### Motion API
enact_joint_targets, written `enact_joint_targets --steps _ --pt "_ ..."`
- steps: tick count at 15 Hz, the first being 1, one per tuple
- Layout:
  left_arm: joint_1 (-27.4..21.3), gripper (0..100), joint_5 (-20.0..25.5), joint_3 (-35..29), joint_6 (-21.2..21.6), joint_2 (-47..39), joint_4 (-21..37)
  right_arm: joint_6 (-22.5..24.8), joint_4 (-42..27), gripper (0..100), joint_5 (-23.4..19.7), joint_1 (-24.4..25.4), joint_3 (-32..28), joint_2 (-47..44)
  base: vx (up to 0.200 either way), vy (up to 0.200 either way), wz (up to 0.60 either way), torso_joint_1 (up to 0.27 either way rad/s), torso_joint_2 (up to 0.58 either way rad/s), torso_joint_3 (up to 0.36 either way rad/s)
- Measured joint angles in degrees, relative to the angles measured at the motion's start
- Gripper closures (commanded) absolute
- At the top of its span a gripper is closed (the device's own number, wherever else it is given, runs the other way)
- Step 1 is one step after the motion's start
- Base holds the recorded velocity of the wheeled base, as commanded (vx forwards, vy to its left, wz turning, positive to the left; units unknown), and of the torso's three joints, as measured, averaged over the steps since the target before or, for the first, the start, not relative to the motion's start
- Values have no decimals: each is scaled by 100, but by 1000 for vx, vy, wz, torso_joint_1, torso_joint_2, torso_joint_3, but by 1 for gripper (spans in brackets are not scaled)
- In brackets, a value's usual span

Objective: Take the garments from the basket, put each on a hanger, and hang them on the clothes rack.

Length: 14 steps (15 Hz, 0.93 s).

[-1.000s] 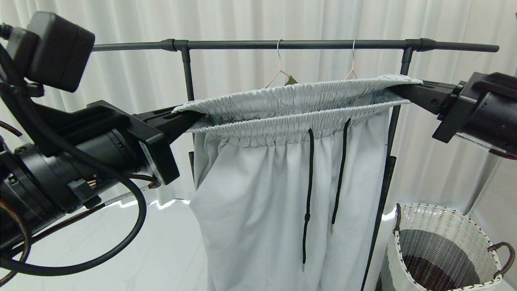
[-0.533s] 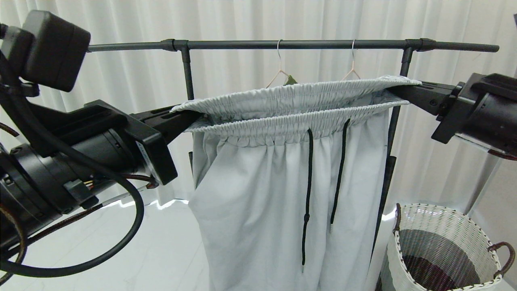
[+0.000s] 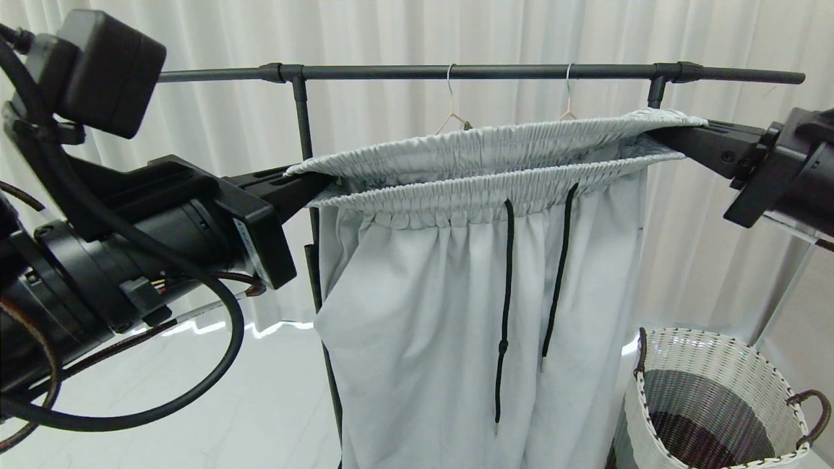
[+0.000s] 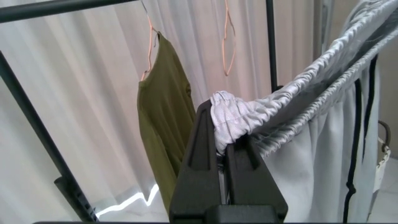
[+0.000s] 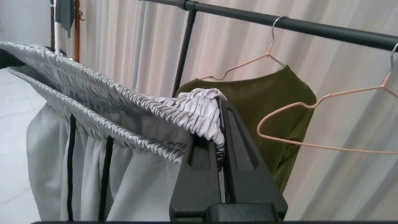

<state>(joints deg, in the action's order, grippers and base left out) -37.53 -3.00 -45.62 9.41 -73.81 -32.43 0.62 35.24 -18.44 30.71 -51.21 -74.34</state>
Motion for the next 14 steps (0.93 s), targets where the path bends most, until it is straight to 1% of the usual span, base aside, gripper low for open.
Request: enact_joint_targets --steps 4,6,9,14 --pt "7 100 -33 -187 0 -267 35 -9 -54 100 11 -12 304 405 0 0 0 0 0 0" --pt "9 100 -48 -267 -11 -427 35 -9 -202 100 11 -17 413 634 0 0 0 0 0 0" --pt "27 100 -52 -294 -39 -592 35 -7 -355 100 11 -17 612 935 0 0 0 0 0 0" --pt "57 100 -55 -311 -52 -846 38 -20 -339 100 -7 -20 1015 1200 0 0 0 0 0 0"
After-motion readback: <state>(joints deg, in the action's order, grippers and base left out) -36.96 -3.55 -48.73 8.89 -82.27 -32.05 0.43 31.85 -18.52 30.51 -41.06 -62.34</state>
